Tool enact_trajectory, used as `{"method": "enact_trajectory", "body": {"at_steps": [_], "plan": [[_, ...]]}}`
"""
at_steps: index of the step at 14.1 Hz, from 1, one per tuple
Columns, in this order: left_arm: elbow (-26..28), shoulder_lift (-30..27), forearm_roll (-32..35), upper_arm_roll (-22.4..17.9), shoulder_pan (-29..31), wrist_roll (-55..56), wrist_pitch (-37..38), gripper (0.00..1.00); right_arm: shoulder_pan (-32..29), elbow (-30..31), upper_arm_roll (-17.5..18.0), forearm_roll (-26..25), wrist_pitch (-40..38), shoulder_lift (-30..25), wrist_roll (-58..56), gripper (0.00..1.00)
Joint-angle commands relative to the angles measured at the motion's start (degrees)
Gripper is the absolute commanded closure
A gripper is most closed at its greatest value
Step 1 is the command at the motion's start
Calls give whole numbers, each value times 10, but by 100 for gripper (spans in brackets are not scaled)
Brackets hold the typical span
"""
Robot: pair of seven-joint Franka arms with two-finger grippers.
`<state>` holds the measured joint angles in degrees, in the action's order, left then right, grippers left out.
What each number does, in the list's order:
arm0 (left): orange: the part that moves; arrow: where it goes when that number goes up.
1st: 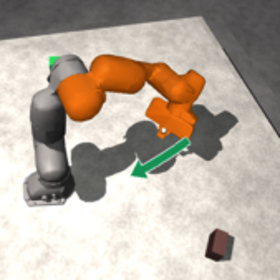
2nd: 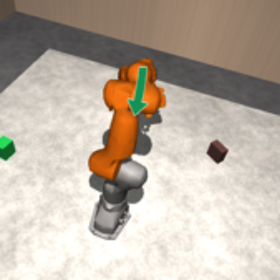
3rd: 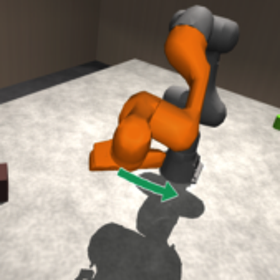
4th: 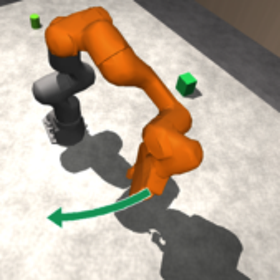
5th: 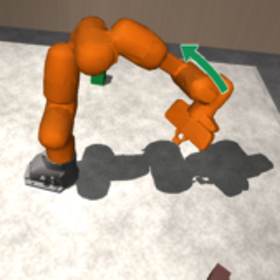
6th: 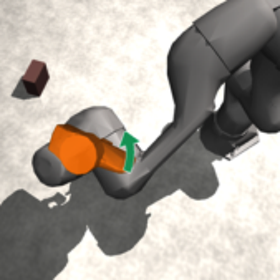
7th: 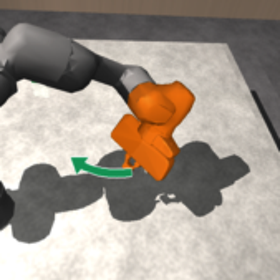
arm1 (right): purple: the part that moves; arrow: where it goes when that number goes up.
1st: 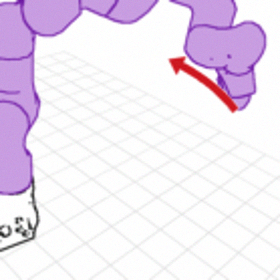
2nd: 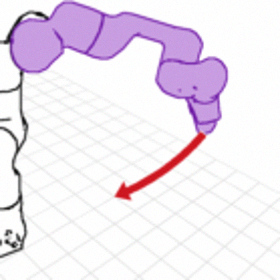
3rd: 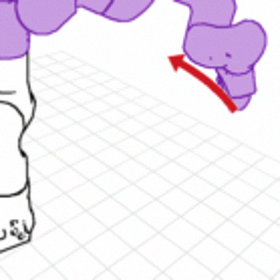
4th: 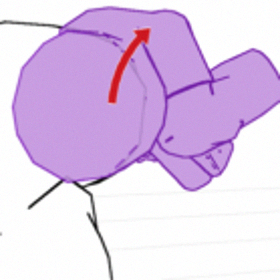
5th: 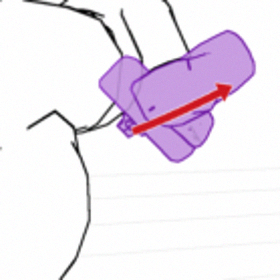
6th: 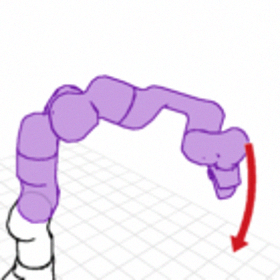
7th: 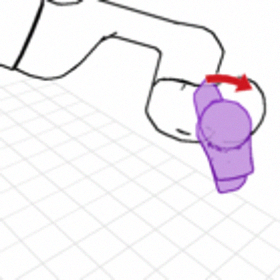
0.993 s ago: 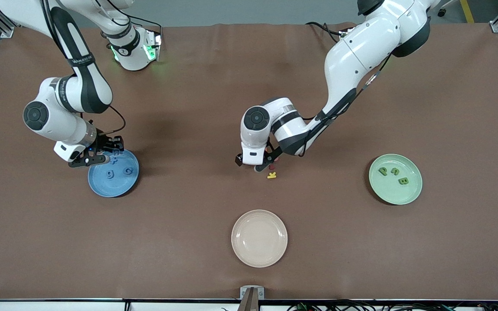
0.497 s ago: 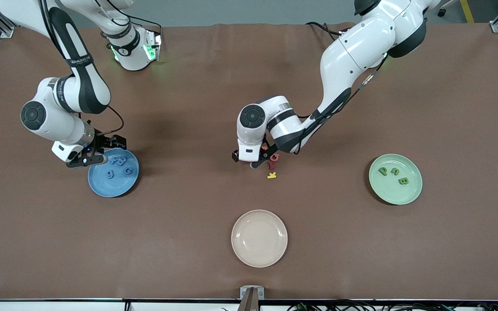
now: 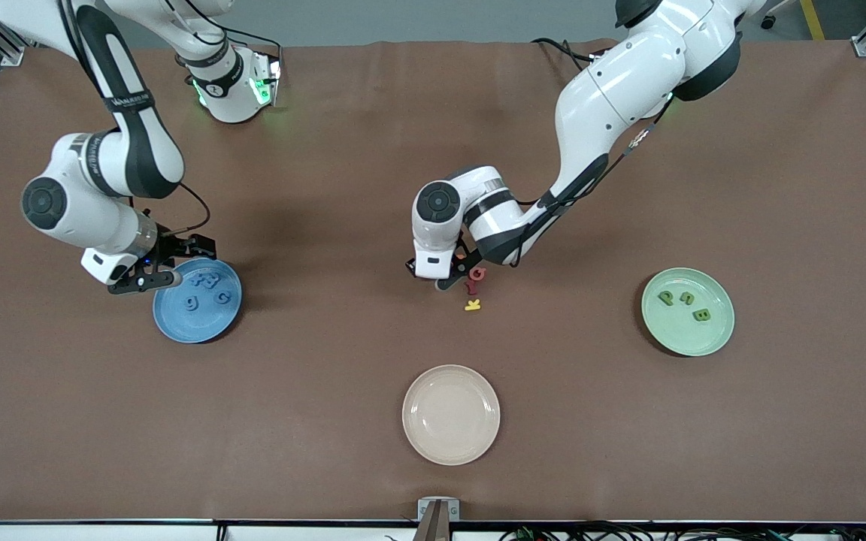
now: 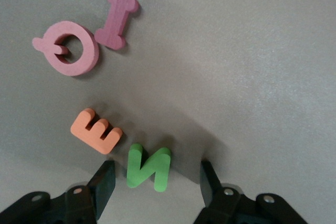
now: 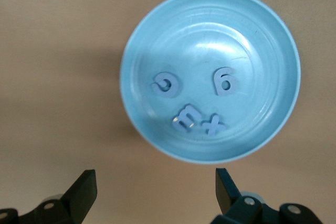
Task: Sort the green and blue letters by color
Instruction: 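Release blue E into the blue plate while the left gripper grasps green N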
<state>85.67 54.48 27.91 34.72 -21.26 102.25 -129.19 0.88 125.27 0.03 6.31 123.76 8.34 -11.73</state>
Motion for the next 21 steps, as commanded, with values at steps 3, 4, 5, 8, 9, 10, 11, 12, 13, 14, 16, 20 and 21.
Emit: {"method": "enact_trajectory", "body": {"at_steps": [3,4,5,8,9,10,11,12,13,14,16,20,21], "plan": [[4,-2,-6,-6,-6,3,0,58,-11,-202,5,-57,-231,-10,24,0],[4,-2,-6,-6,-6,3,0,65,-10,-244,5,-76,-272,-8,43,0],[3,-2,-6,-6,-5,2,0,71,-11,-280,5,-81,-304,-7,52,0],[2,-4,-5,-6,-3,1,0,81,-16,-364,4,-86,-374,-6,55,0],[2,-5,-6,-6,-1,1,0,84,-17,-379,4,-93,-377,-5,54,0],[3,-7,-6,-6,1,1,0,87,-17,-387,5,-100,-377,-3,55,0],[2,-9,-6,-5,2,0,0,90,-18,-391,4,-100,-377,-3,54,0],[3,-11,-7,-5,6,-5,0,92,-16,-393,4,-99,-375,-3,56,0],[4,-20,-6,-4,14,-7,0,92,-17,-397,5,-96,-376,-2,54,0],[5,-24,-6,1,27,-10,2,94,-15,-406,5,-90,-375,2,51,0],[13,-38,-7,38,76,-27,7,96,-14,-407,6,-97,-376,2,50,0],[54,-63,-4,129,205,-104,52,97,-16,-447,5,-98,-378,6,53,0],[77,-75,-3,143,236,-125,59,97,-16,-453,5,-98,-381,6,54,0]]}}
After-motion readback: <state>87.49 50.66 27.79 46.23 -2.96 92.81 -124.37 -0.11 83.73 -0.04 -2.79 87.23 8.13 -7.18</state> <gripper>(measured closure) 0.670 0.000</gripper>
